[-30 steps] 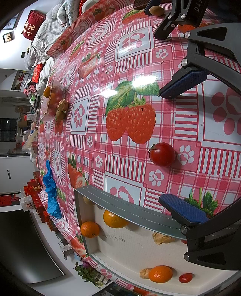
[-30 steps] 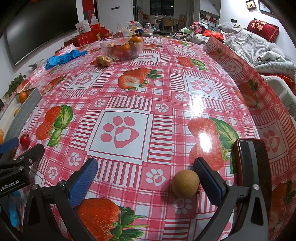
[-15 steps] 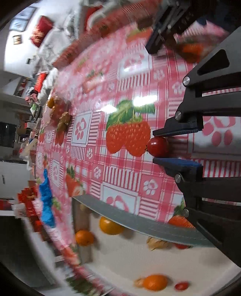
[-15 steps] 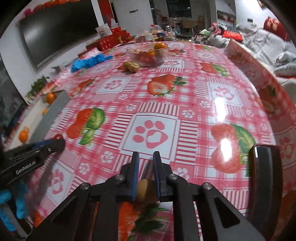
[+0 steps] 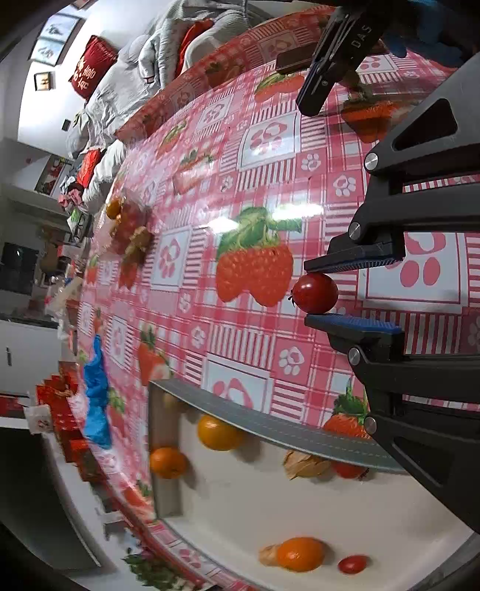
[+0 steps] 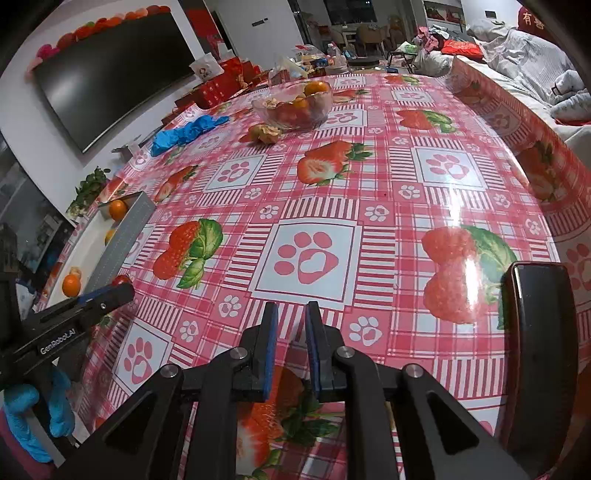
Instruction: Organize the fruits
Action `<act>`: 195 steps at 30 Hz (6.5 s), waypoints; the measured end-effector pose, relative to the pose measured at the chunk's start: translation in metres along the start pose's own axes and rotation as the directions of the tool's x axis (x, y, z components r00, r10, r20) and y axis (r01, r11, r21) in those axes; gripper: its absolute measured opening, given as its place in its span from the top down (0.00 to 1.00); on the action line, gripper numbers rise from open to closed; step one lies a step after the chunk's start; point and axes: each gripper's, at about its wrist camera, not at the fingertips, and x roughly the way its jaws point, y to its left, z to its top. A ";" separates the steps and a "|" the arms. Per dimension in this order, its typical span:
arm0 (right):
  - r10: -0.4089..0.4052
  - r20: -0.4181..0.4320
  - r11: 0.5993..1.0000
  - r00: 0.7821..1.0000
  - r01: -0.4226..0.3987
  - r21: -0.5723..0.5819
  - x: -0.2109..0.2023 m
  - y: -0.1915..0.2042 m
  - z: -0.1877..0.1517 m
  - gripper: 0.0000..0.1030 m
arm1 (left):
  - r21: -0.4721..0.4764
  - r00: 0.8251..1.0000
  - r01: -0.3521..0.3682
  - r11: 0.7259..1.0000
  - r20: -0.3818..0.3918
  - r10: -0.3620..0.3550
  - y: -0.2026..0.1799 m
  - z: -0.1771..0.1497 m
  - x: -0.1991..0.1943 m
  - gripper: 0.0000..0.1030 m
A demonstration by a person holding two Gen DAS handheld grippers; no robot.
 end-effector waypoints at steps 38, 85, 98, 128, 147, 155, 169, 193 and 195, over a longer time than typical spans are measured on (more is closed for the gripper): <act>-0.230 0.096 0.961 0.968 0.210 0.181 -0.027 -0.080 0.020 0.34 | 0.006 0.999 0.025 1.000 0.027 -0.025 -0.002 -0.008 -0.018 0.77; -0.246 0.071 0.957 0.967 0.231 0.176 -0.041 -0.088 -0.001 0.43 | -0.044 0.995 0.032 0.999 0.097 -0.027 0.021 -0.003 -0.042 0.77; -0.183 0.047 0.982 0.982 0.180 0.051 -0.024 -0.064 -0.008 0.49 | -0.016 0.997 0.026 1.000 0.069 -0.025 0.011 -0.005 -0.035 0.77; 0.248 -0.076 0.948 0.966 -0.258 -0.186 0.017 0.170 0.067 0.74 | -0.140 0.981 -0.166 0.976 0.076 0.177 0.104 0.011 -0.071 0.77; 0.242 -0.303 0.891 0.922 -0.335 -0.307 0.086 0.281 0.072 0.74 | -0.199 0.963 -0.267 0.943 -0.034 0.266 0.173 0.009 -0.058 0.77; 0.212 -0.359 0.904 0.909 -0.322 -0.281 0.100 0.276 0.063 0.47 | -0.179 0.963 -0.270 0.946 -0.060 0.263 0.167 0.002 -0.047 0.77; 0.152 -0.327 0.898 0.933 -0.269 -0.349 0.082 0.275 0.065 0.19 | -0.169 0.963 -0.268 0.949 -0.022 0.268 0.158 0.002 -0.056 0.14; -0.020 -0.289 0.842 0.957 -0.140 -0.520 0.075 0.282 0.051 0.00 | -0.129 0.954 -0.297 0.946 -0.079 0.289 0.147 -0.005 -0.057 0.00; -0.026 -0.286 0.840 0.958 -0.134 -0.526 0.074 0.282 0.050 0.00 | -0.121 0.953 -0.301 0.946 -0.083 0.293 0.144 -0.005 -0.058 0.00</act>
